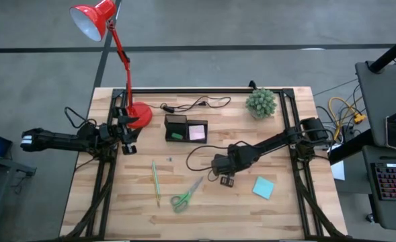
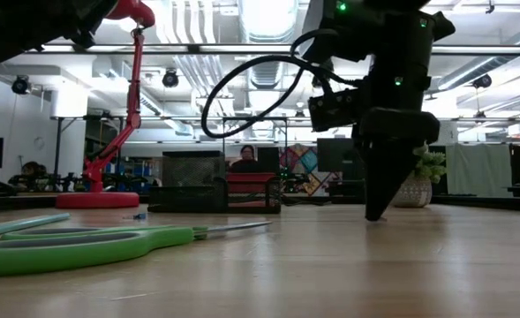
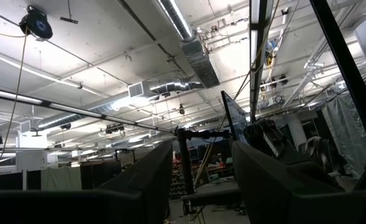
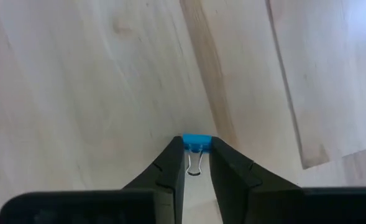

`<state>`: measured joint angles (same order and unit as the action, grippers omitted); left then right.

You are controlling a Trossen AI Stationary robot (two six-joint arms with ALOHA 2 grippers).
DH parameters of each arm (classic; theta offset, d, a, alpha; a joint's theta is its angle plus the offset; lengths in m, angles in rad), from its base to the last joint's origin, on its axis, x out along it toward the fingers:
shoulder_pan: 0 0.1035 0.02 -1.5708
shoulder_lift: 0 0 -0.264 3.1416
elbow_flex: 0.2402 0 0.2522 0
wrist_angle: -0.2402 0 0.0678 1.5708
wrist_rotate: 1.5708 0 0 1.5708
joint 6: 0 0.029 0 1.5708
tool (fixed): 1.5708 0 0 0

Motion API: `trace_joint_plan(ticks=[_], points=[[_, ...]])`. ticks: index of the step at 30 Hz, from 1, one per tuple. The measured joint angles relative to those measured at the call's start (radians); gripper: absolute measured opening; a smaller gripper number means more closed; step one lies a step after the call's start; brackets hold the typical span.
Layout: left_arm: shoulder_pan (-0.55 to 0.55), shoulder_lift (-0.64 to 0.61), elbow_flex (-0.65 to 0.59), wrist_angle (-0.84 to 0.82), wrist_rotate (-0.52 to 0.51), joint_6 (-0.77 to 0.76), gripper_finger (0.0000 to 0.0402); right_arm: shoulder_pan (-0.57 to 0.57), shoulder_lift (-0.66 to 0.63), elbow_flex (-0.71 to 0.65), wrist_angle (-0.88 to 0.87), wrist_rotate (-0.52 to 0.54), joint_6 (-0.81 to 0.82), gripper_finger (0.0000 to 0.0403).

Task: Pick and place office supplies into organizer
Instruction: Put the right blue clip binder into the black mesh desk organizer

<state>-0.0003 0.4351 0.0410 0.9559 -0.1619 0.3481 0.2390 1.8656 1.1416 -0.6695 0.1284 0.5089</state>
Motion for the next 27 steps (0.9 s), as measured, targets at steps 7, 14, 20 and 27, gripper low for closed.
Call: trace_joint_plan(ticks=[7, 14, 20, 27], points=[[0.000, 0.000, 0.000, 0.000, 0.000, 0.000, 0.0155, -0.006, 0.000, 0.031, 0.009, 0.013, -0.057, 0.0055], [0.000, 0.000, 0.000, 0.000, 0.000, 0.000, 0.0155, -0.039, 0.000, 0.083, 0.090, 0.040, -0.158, 0.0055], [0.000, 0.000, 0.000, 0.001, 0.000, 0.000, 0.0155, -0.085, 0.000, 0.116, 0.275, 0.040, -0.306, 0.0054], [0.000, 0.000, 0.000, 0.001, 0.000, 0.000, 0.0155, -0.163, -0.002, 0.132, 0.493, 0.030, -0.509, 0.0054]])
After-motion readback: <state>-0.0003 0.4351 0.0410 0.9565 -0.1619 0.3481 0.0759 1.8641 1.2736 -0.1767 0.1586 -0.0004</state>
